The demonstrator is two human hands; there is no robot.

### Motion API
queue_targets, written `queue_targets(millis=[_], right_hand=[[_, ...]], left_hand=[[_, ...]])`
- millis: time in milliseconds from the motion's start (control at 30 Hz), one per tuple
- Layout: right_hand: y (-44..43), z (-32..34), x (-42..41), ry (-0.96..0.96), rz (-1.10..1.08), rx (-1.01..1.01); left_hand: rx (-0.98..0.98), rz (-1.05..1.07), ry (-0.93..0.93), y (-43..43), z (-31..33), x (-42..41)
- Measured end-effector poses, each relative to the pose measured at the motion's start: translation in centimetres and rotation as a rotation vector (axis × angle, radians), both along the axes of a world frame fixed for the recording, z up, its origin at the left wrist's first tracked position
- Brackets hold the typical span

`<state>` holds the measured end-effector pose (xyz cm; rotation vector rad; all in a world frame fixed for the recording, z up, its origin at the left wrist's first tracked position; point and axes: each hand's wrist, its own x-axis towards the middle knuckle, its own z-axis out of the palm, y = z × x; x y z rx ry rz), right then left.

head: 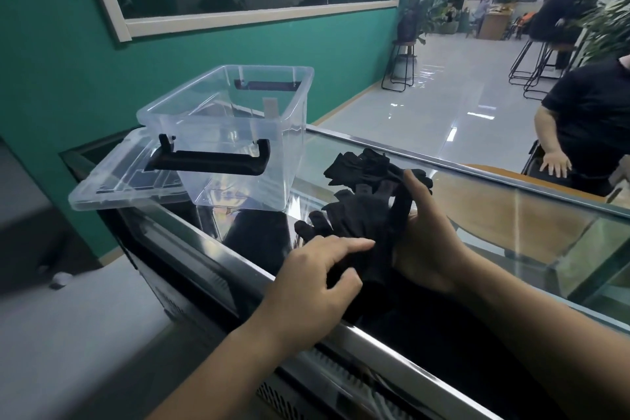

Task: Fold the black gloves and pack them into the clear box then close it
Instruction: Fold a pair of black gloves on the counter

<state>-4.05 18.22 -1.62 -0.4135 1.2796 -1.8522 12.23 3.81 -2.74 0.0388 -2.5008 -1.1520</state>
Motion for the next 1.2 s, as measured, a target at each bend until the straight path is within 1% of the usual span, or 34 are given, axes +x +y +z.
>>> queue_targets(millis=[67, 167, 367, 467, 500, 533, 667, 733, 833, 1000, 1067, 1200], right_hand=[[-0.1, 0.0, 0.1, 0.001, 0.034, 0.002], [-0.4, -0.2, 0.3, -0.006, 0.077, -0.003], [-0.7, -0.7, 0.1, -0.002, 0.115, -0.015], [-0.7, -0.6, 0.1, 0.011, 0.134, 0.002], [-0.6, -0.7, 0.0, 0.016, 0.136, 0.003], [-0.6, -0.7, 0.1, 0.018, 0.138, 0.002], [-0.6, -0.7, 0.0, -0.007, 0.139, -0.017], [-0.6, -0.7, 0.0, -0.023, 0.137, -0.016], [-0.5, -0.6, 0.0, -0.036, 0.158, -0.012], [-0.6, -0.4, 0.4, -0.045, 0.137, 0.009], [-0.6, -0.3, 0.5, -0.059, 0.122, 0.021], [-0.5, 0.0, 0.7, -0.048, 0.113, 0.032]], left_hand=[[-0.074, -0.031, -0.001, -0.1, -0.6, 0.2], [-0.166, -0.017, 0.036, -0.5, -1.6, 0.0], [-0.326, 0.091, 0.177, -0.6, -3.0, -0.3], [-0.373, 0.068, 0.128, -0.3, -3.1, -0.2], [-0.359, 0.060, 0.106, -0.3, -3.2, -0.2], [-0.302, 0.066, 0.091, -0.3, -3.1, -0.1], [0.067, 0.240, 0.044, -1.5, -2.0, -0.4], [0.166, 0.320, 0.009, -2.4, -1.6, -1.0], [0.283, 0.353, -0.028, -3.7, -1.6, -1.9], [0.308, 0.405, 0.002, -4.3, -2.1, -2.6], [0.260, 0.446, 0.008, -4.1, -2.5, -2.6], [0.108, 0.447, -0.021, -4.1, -2.9, -2.7]])
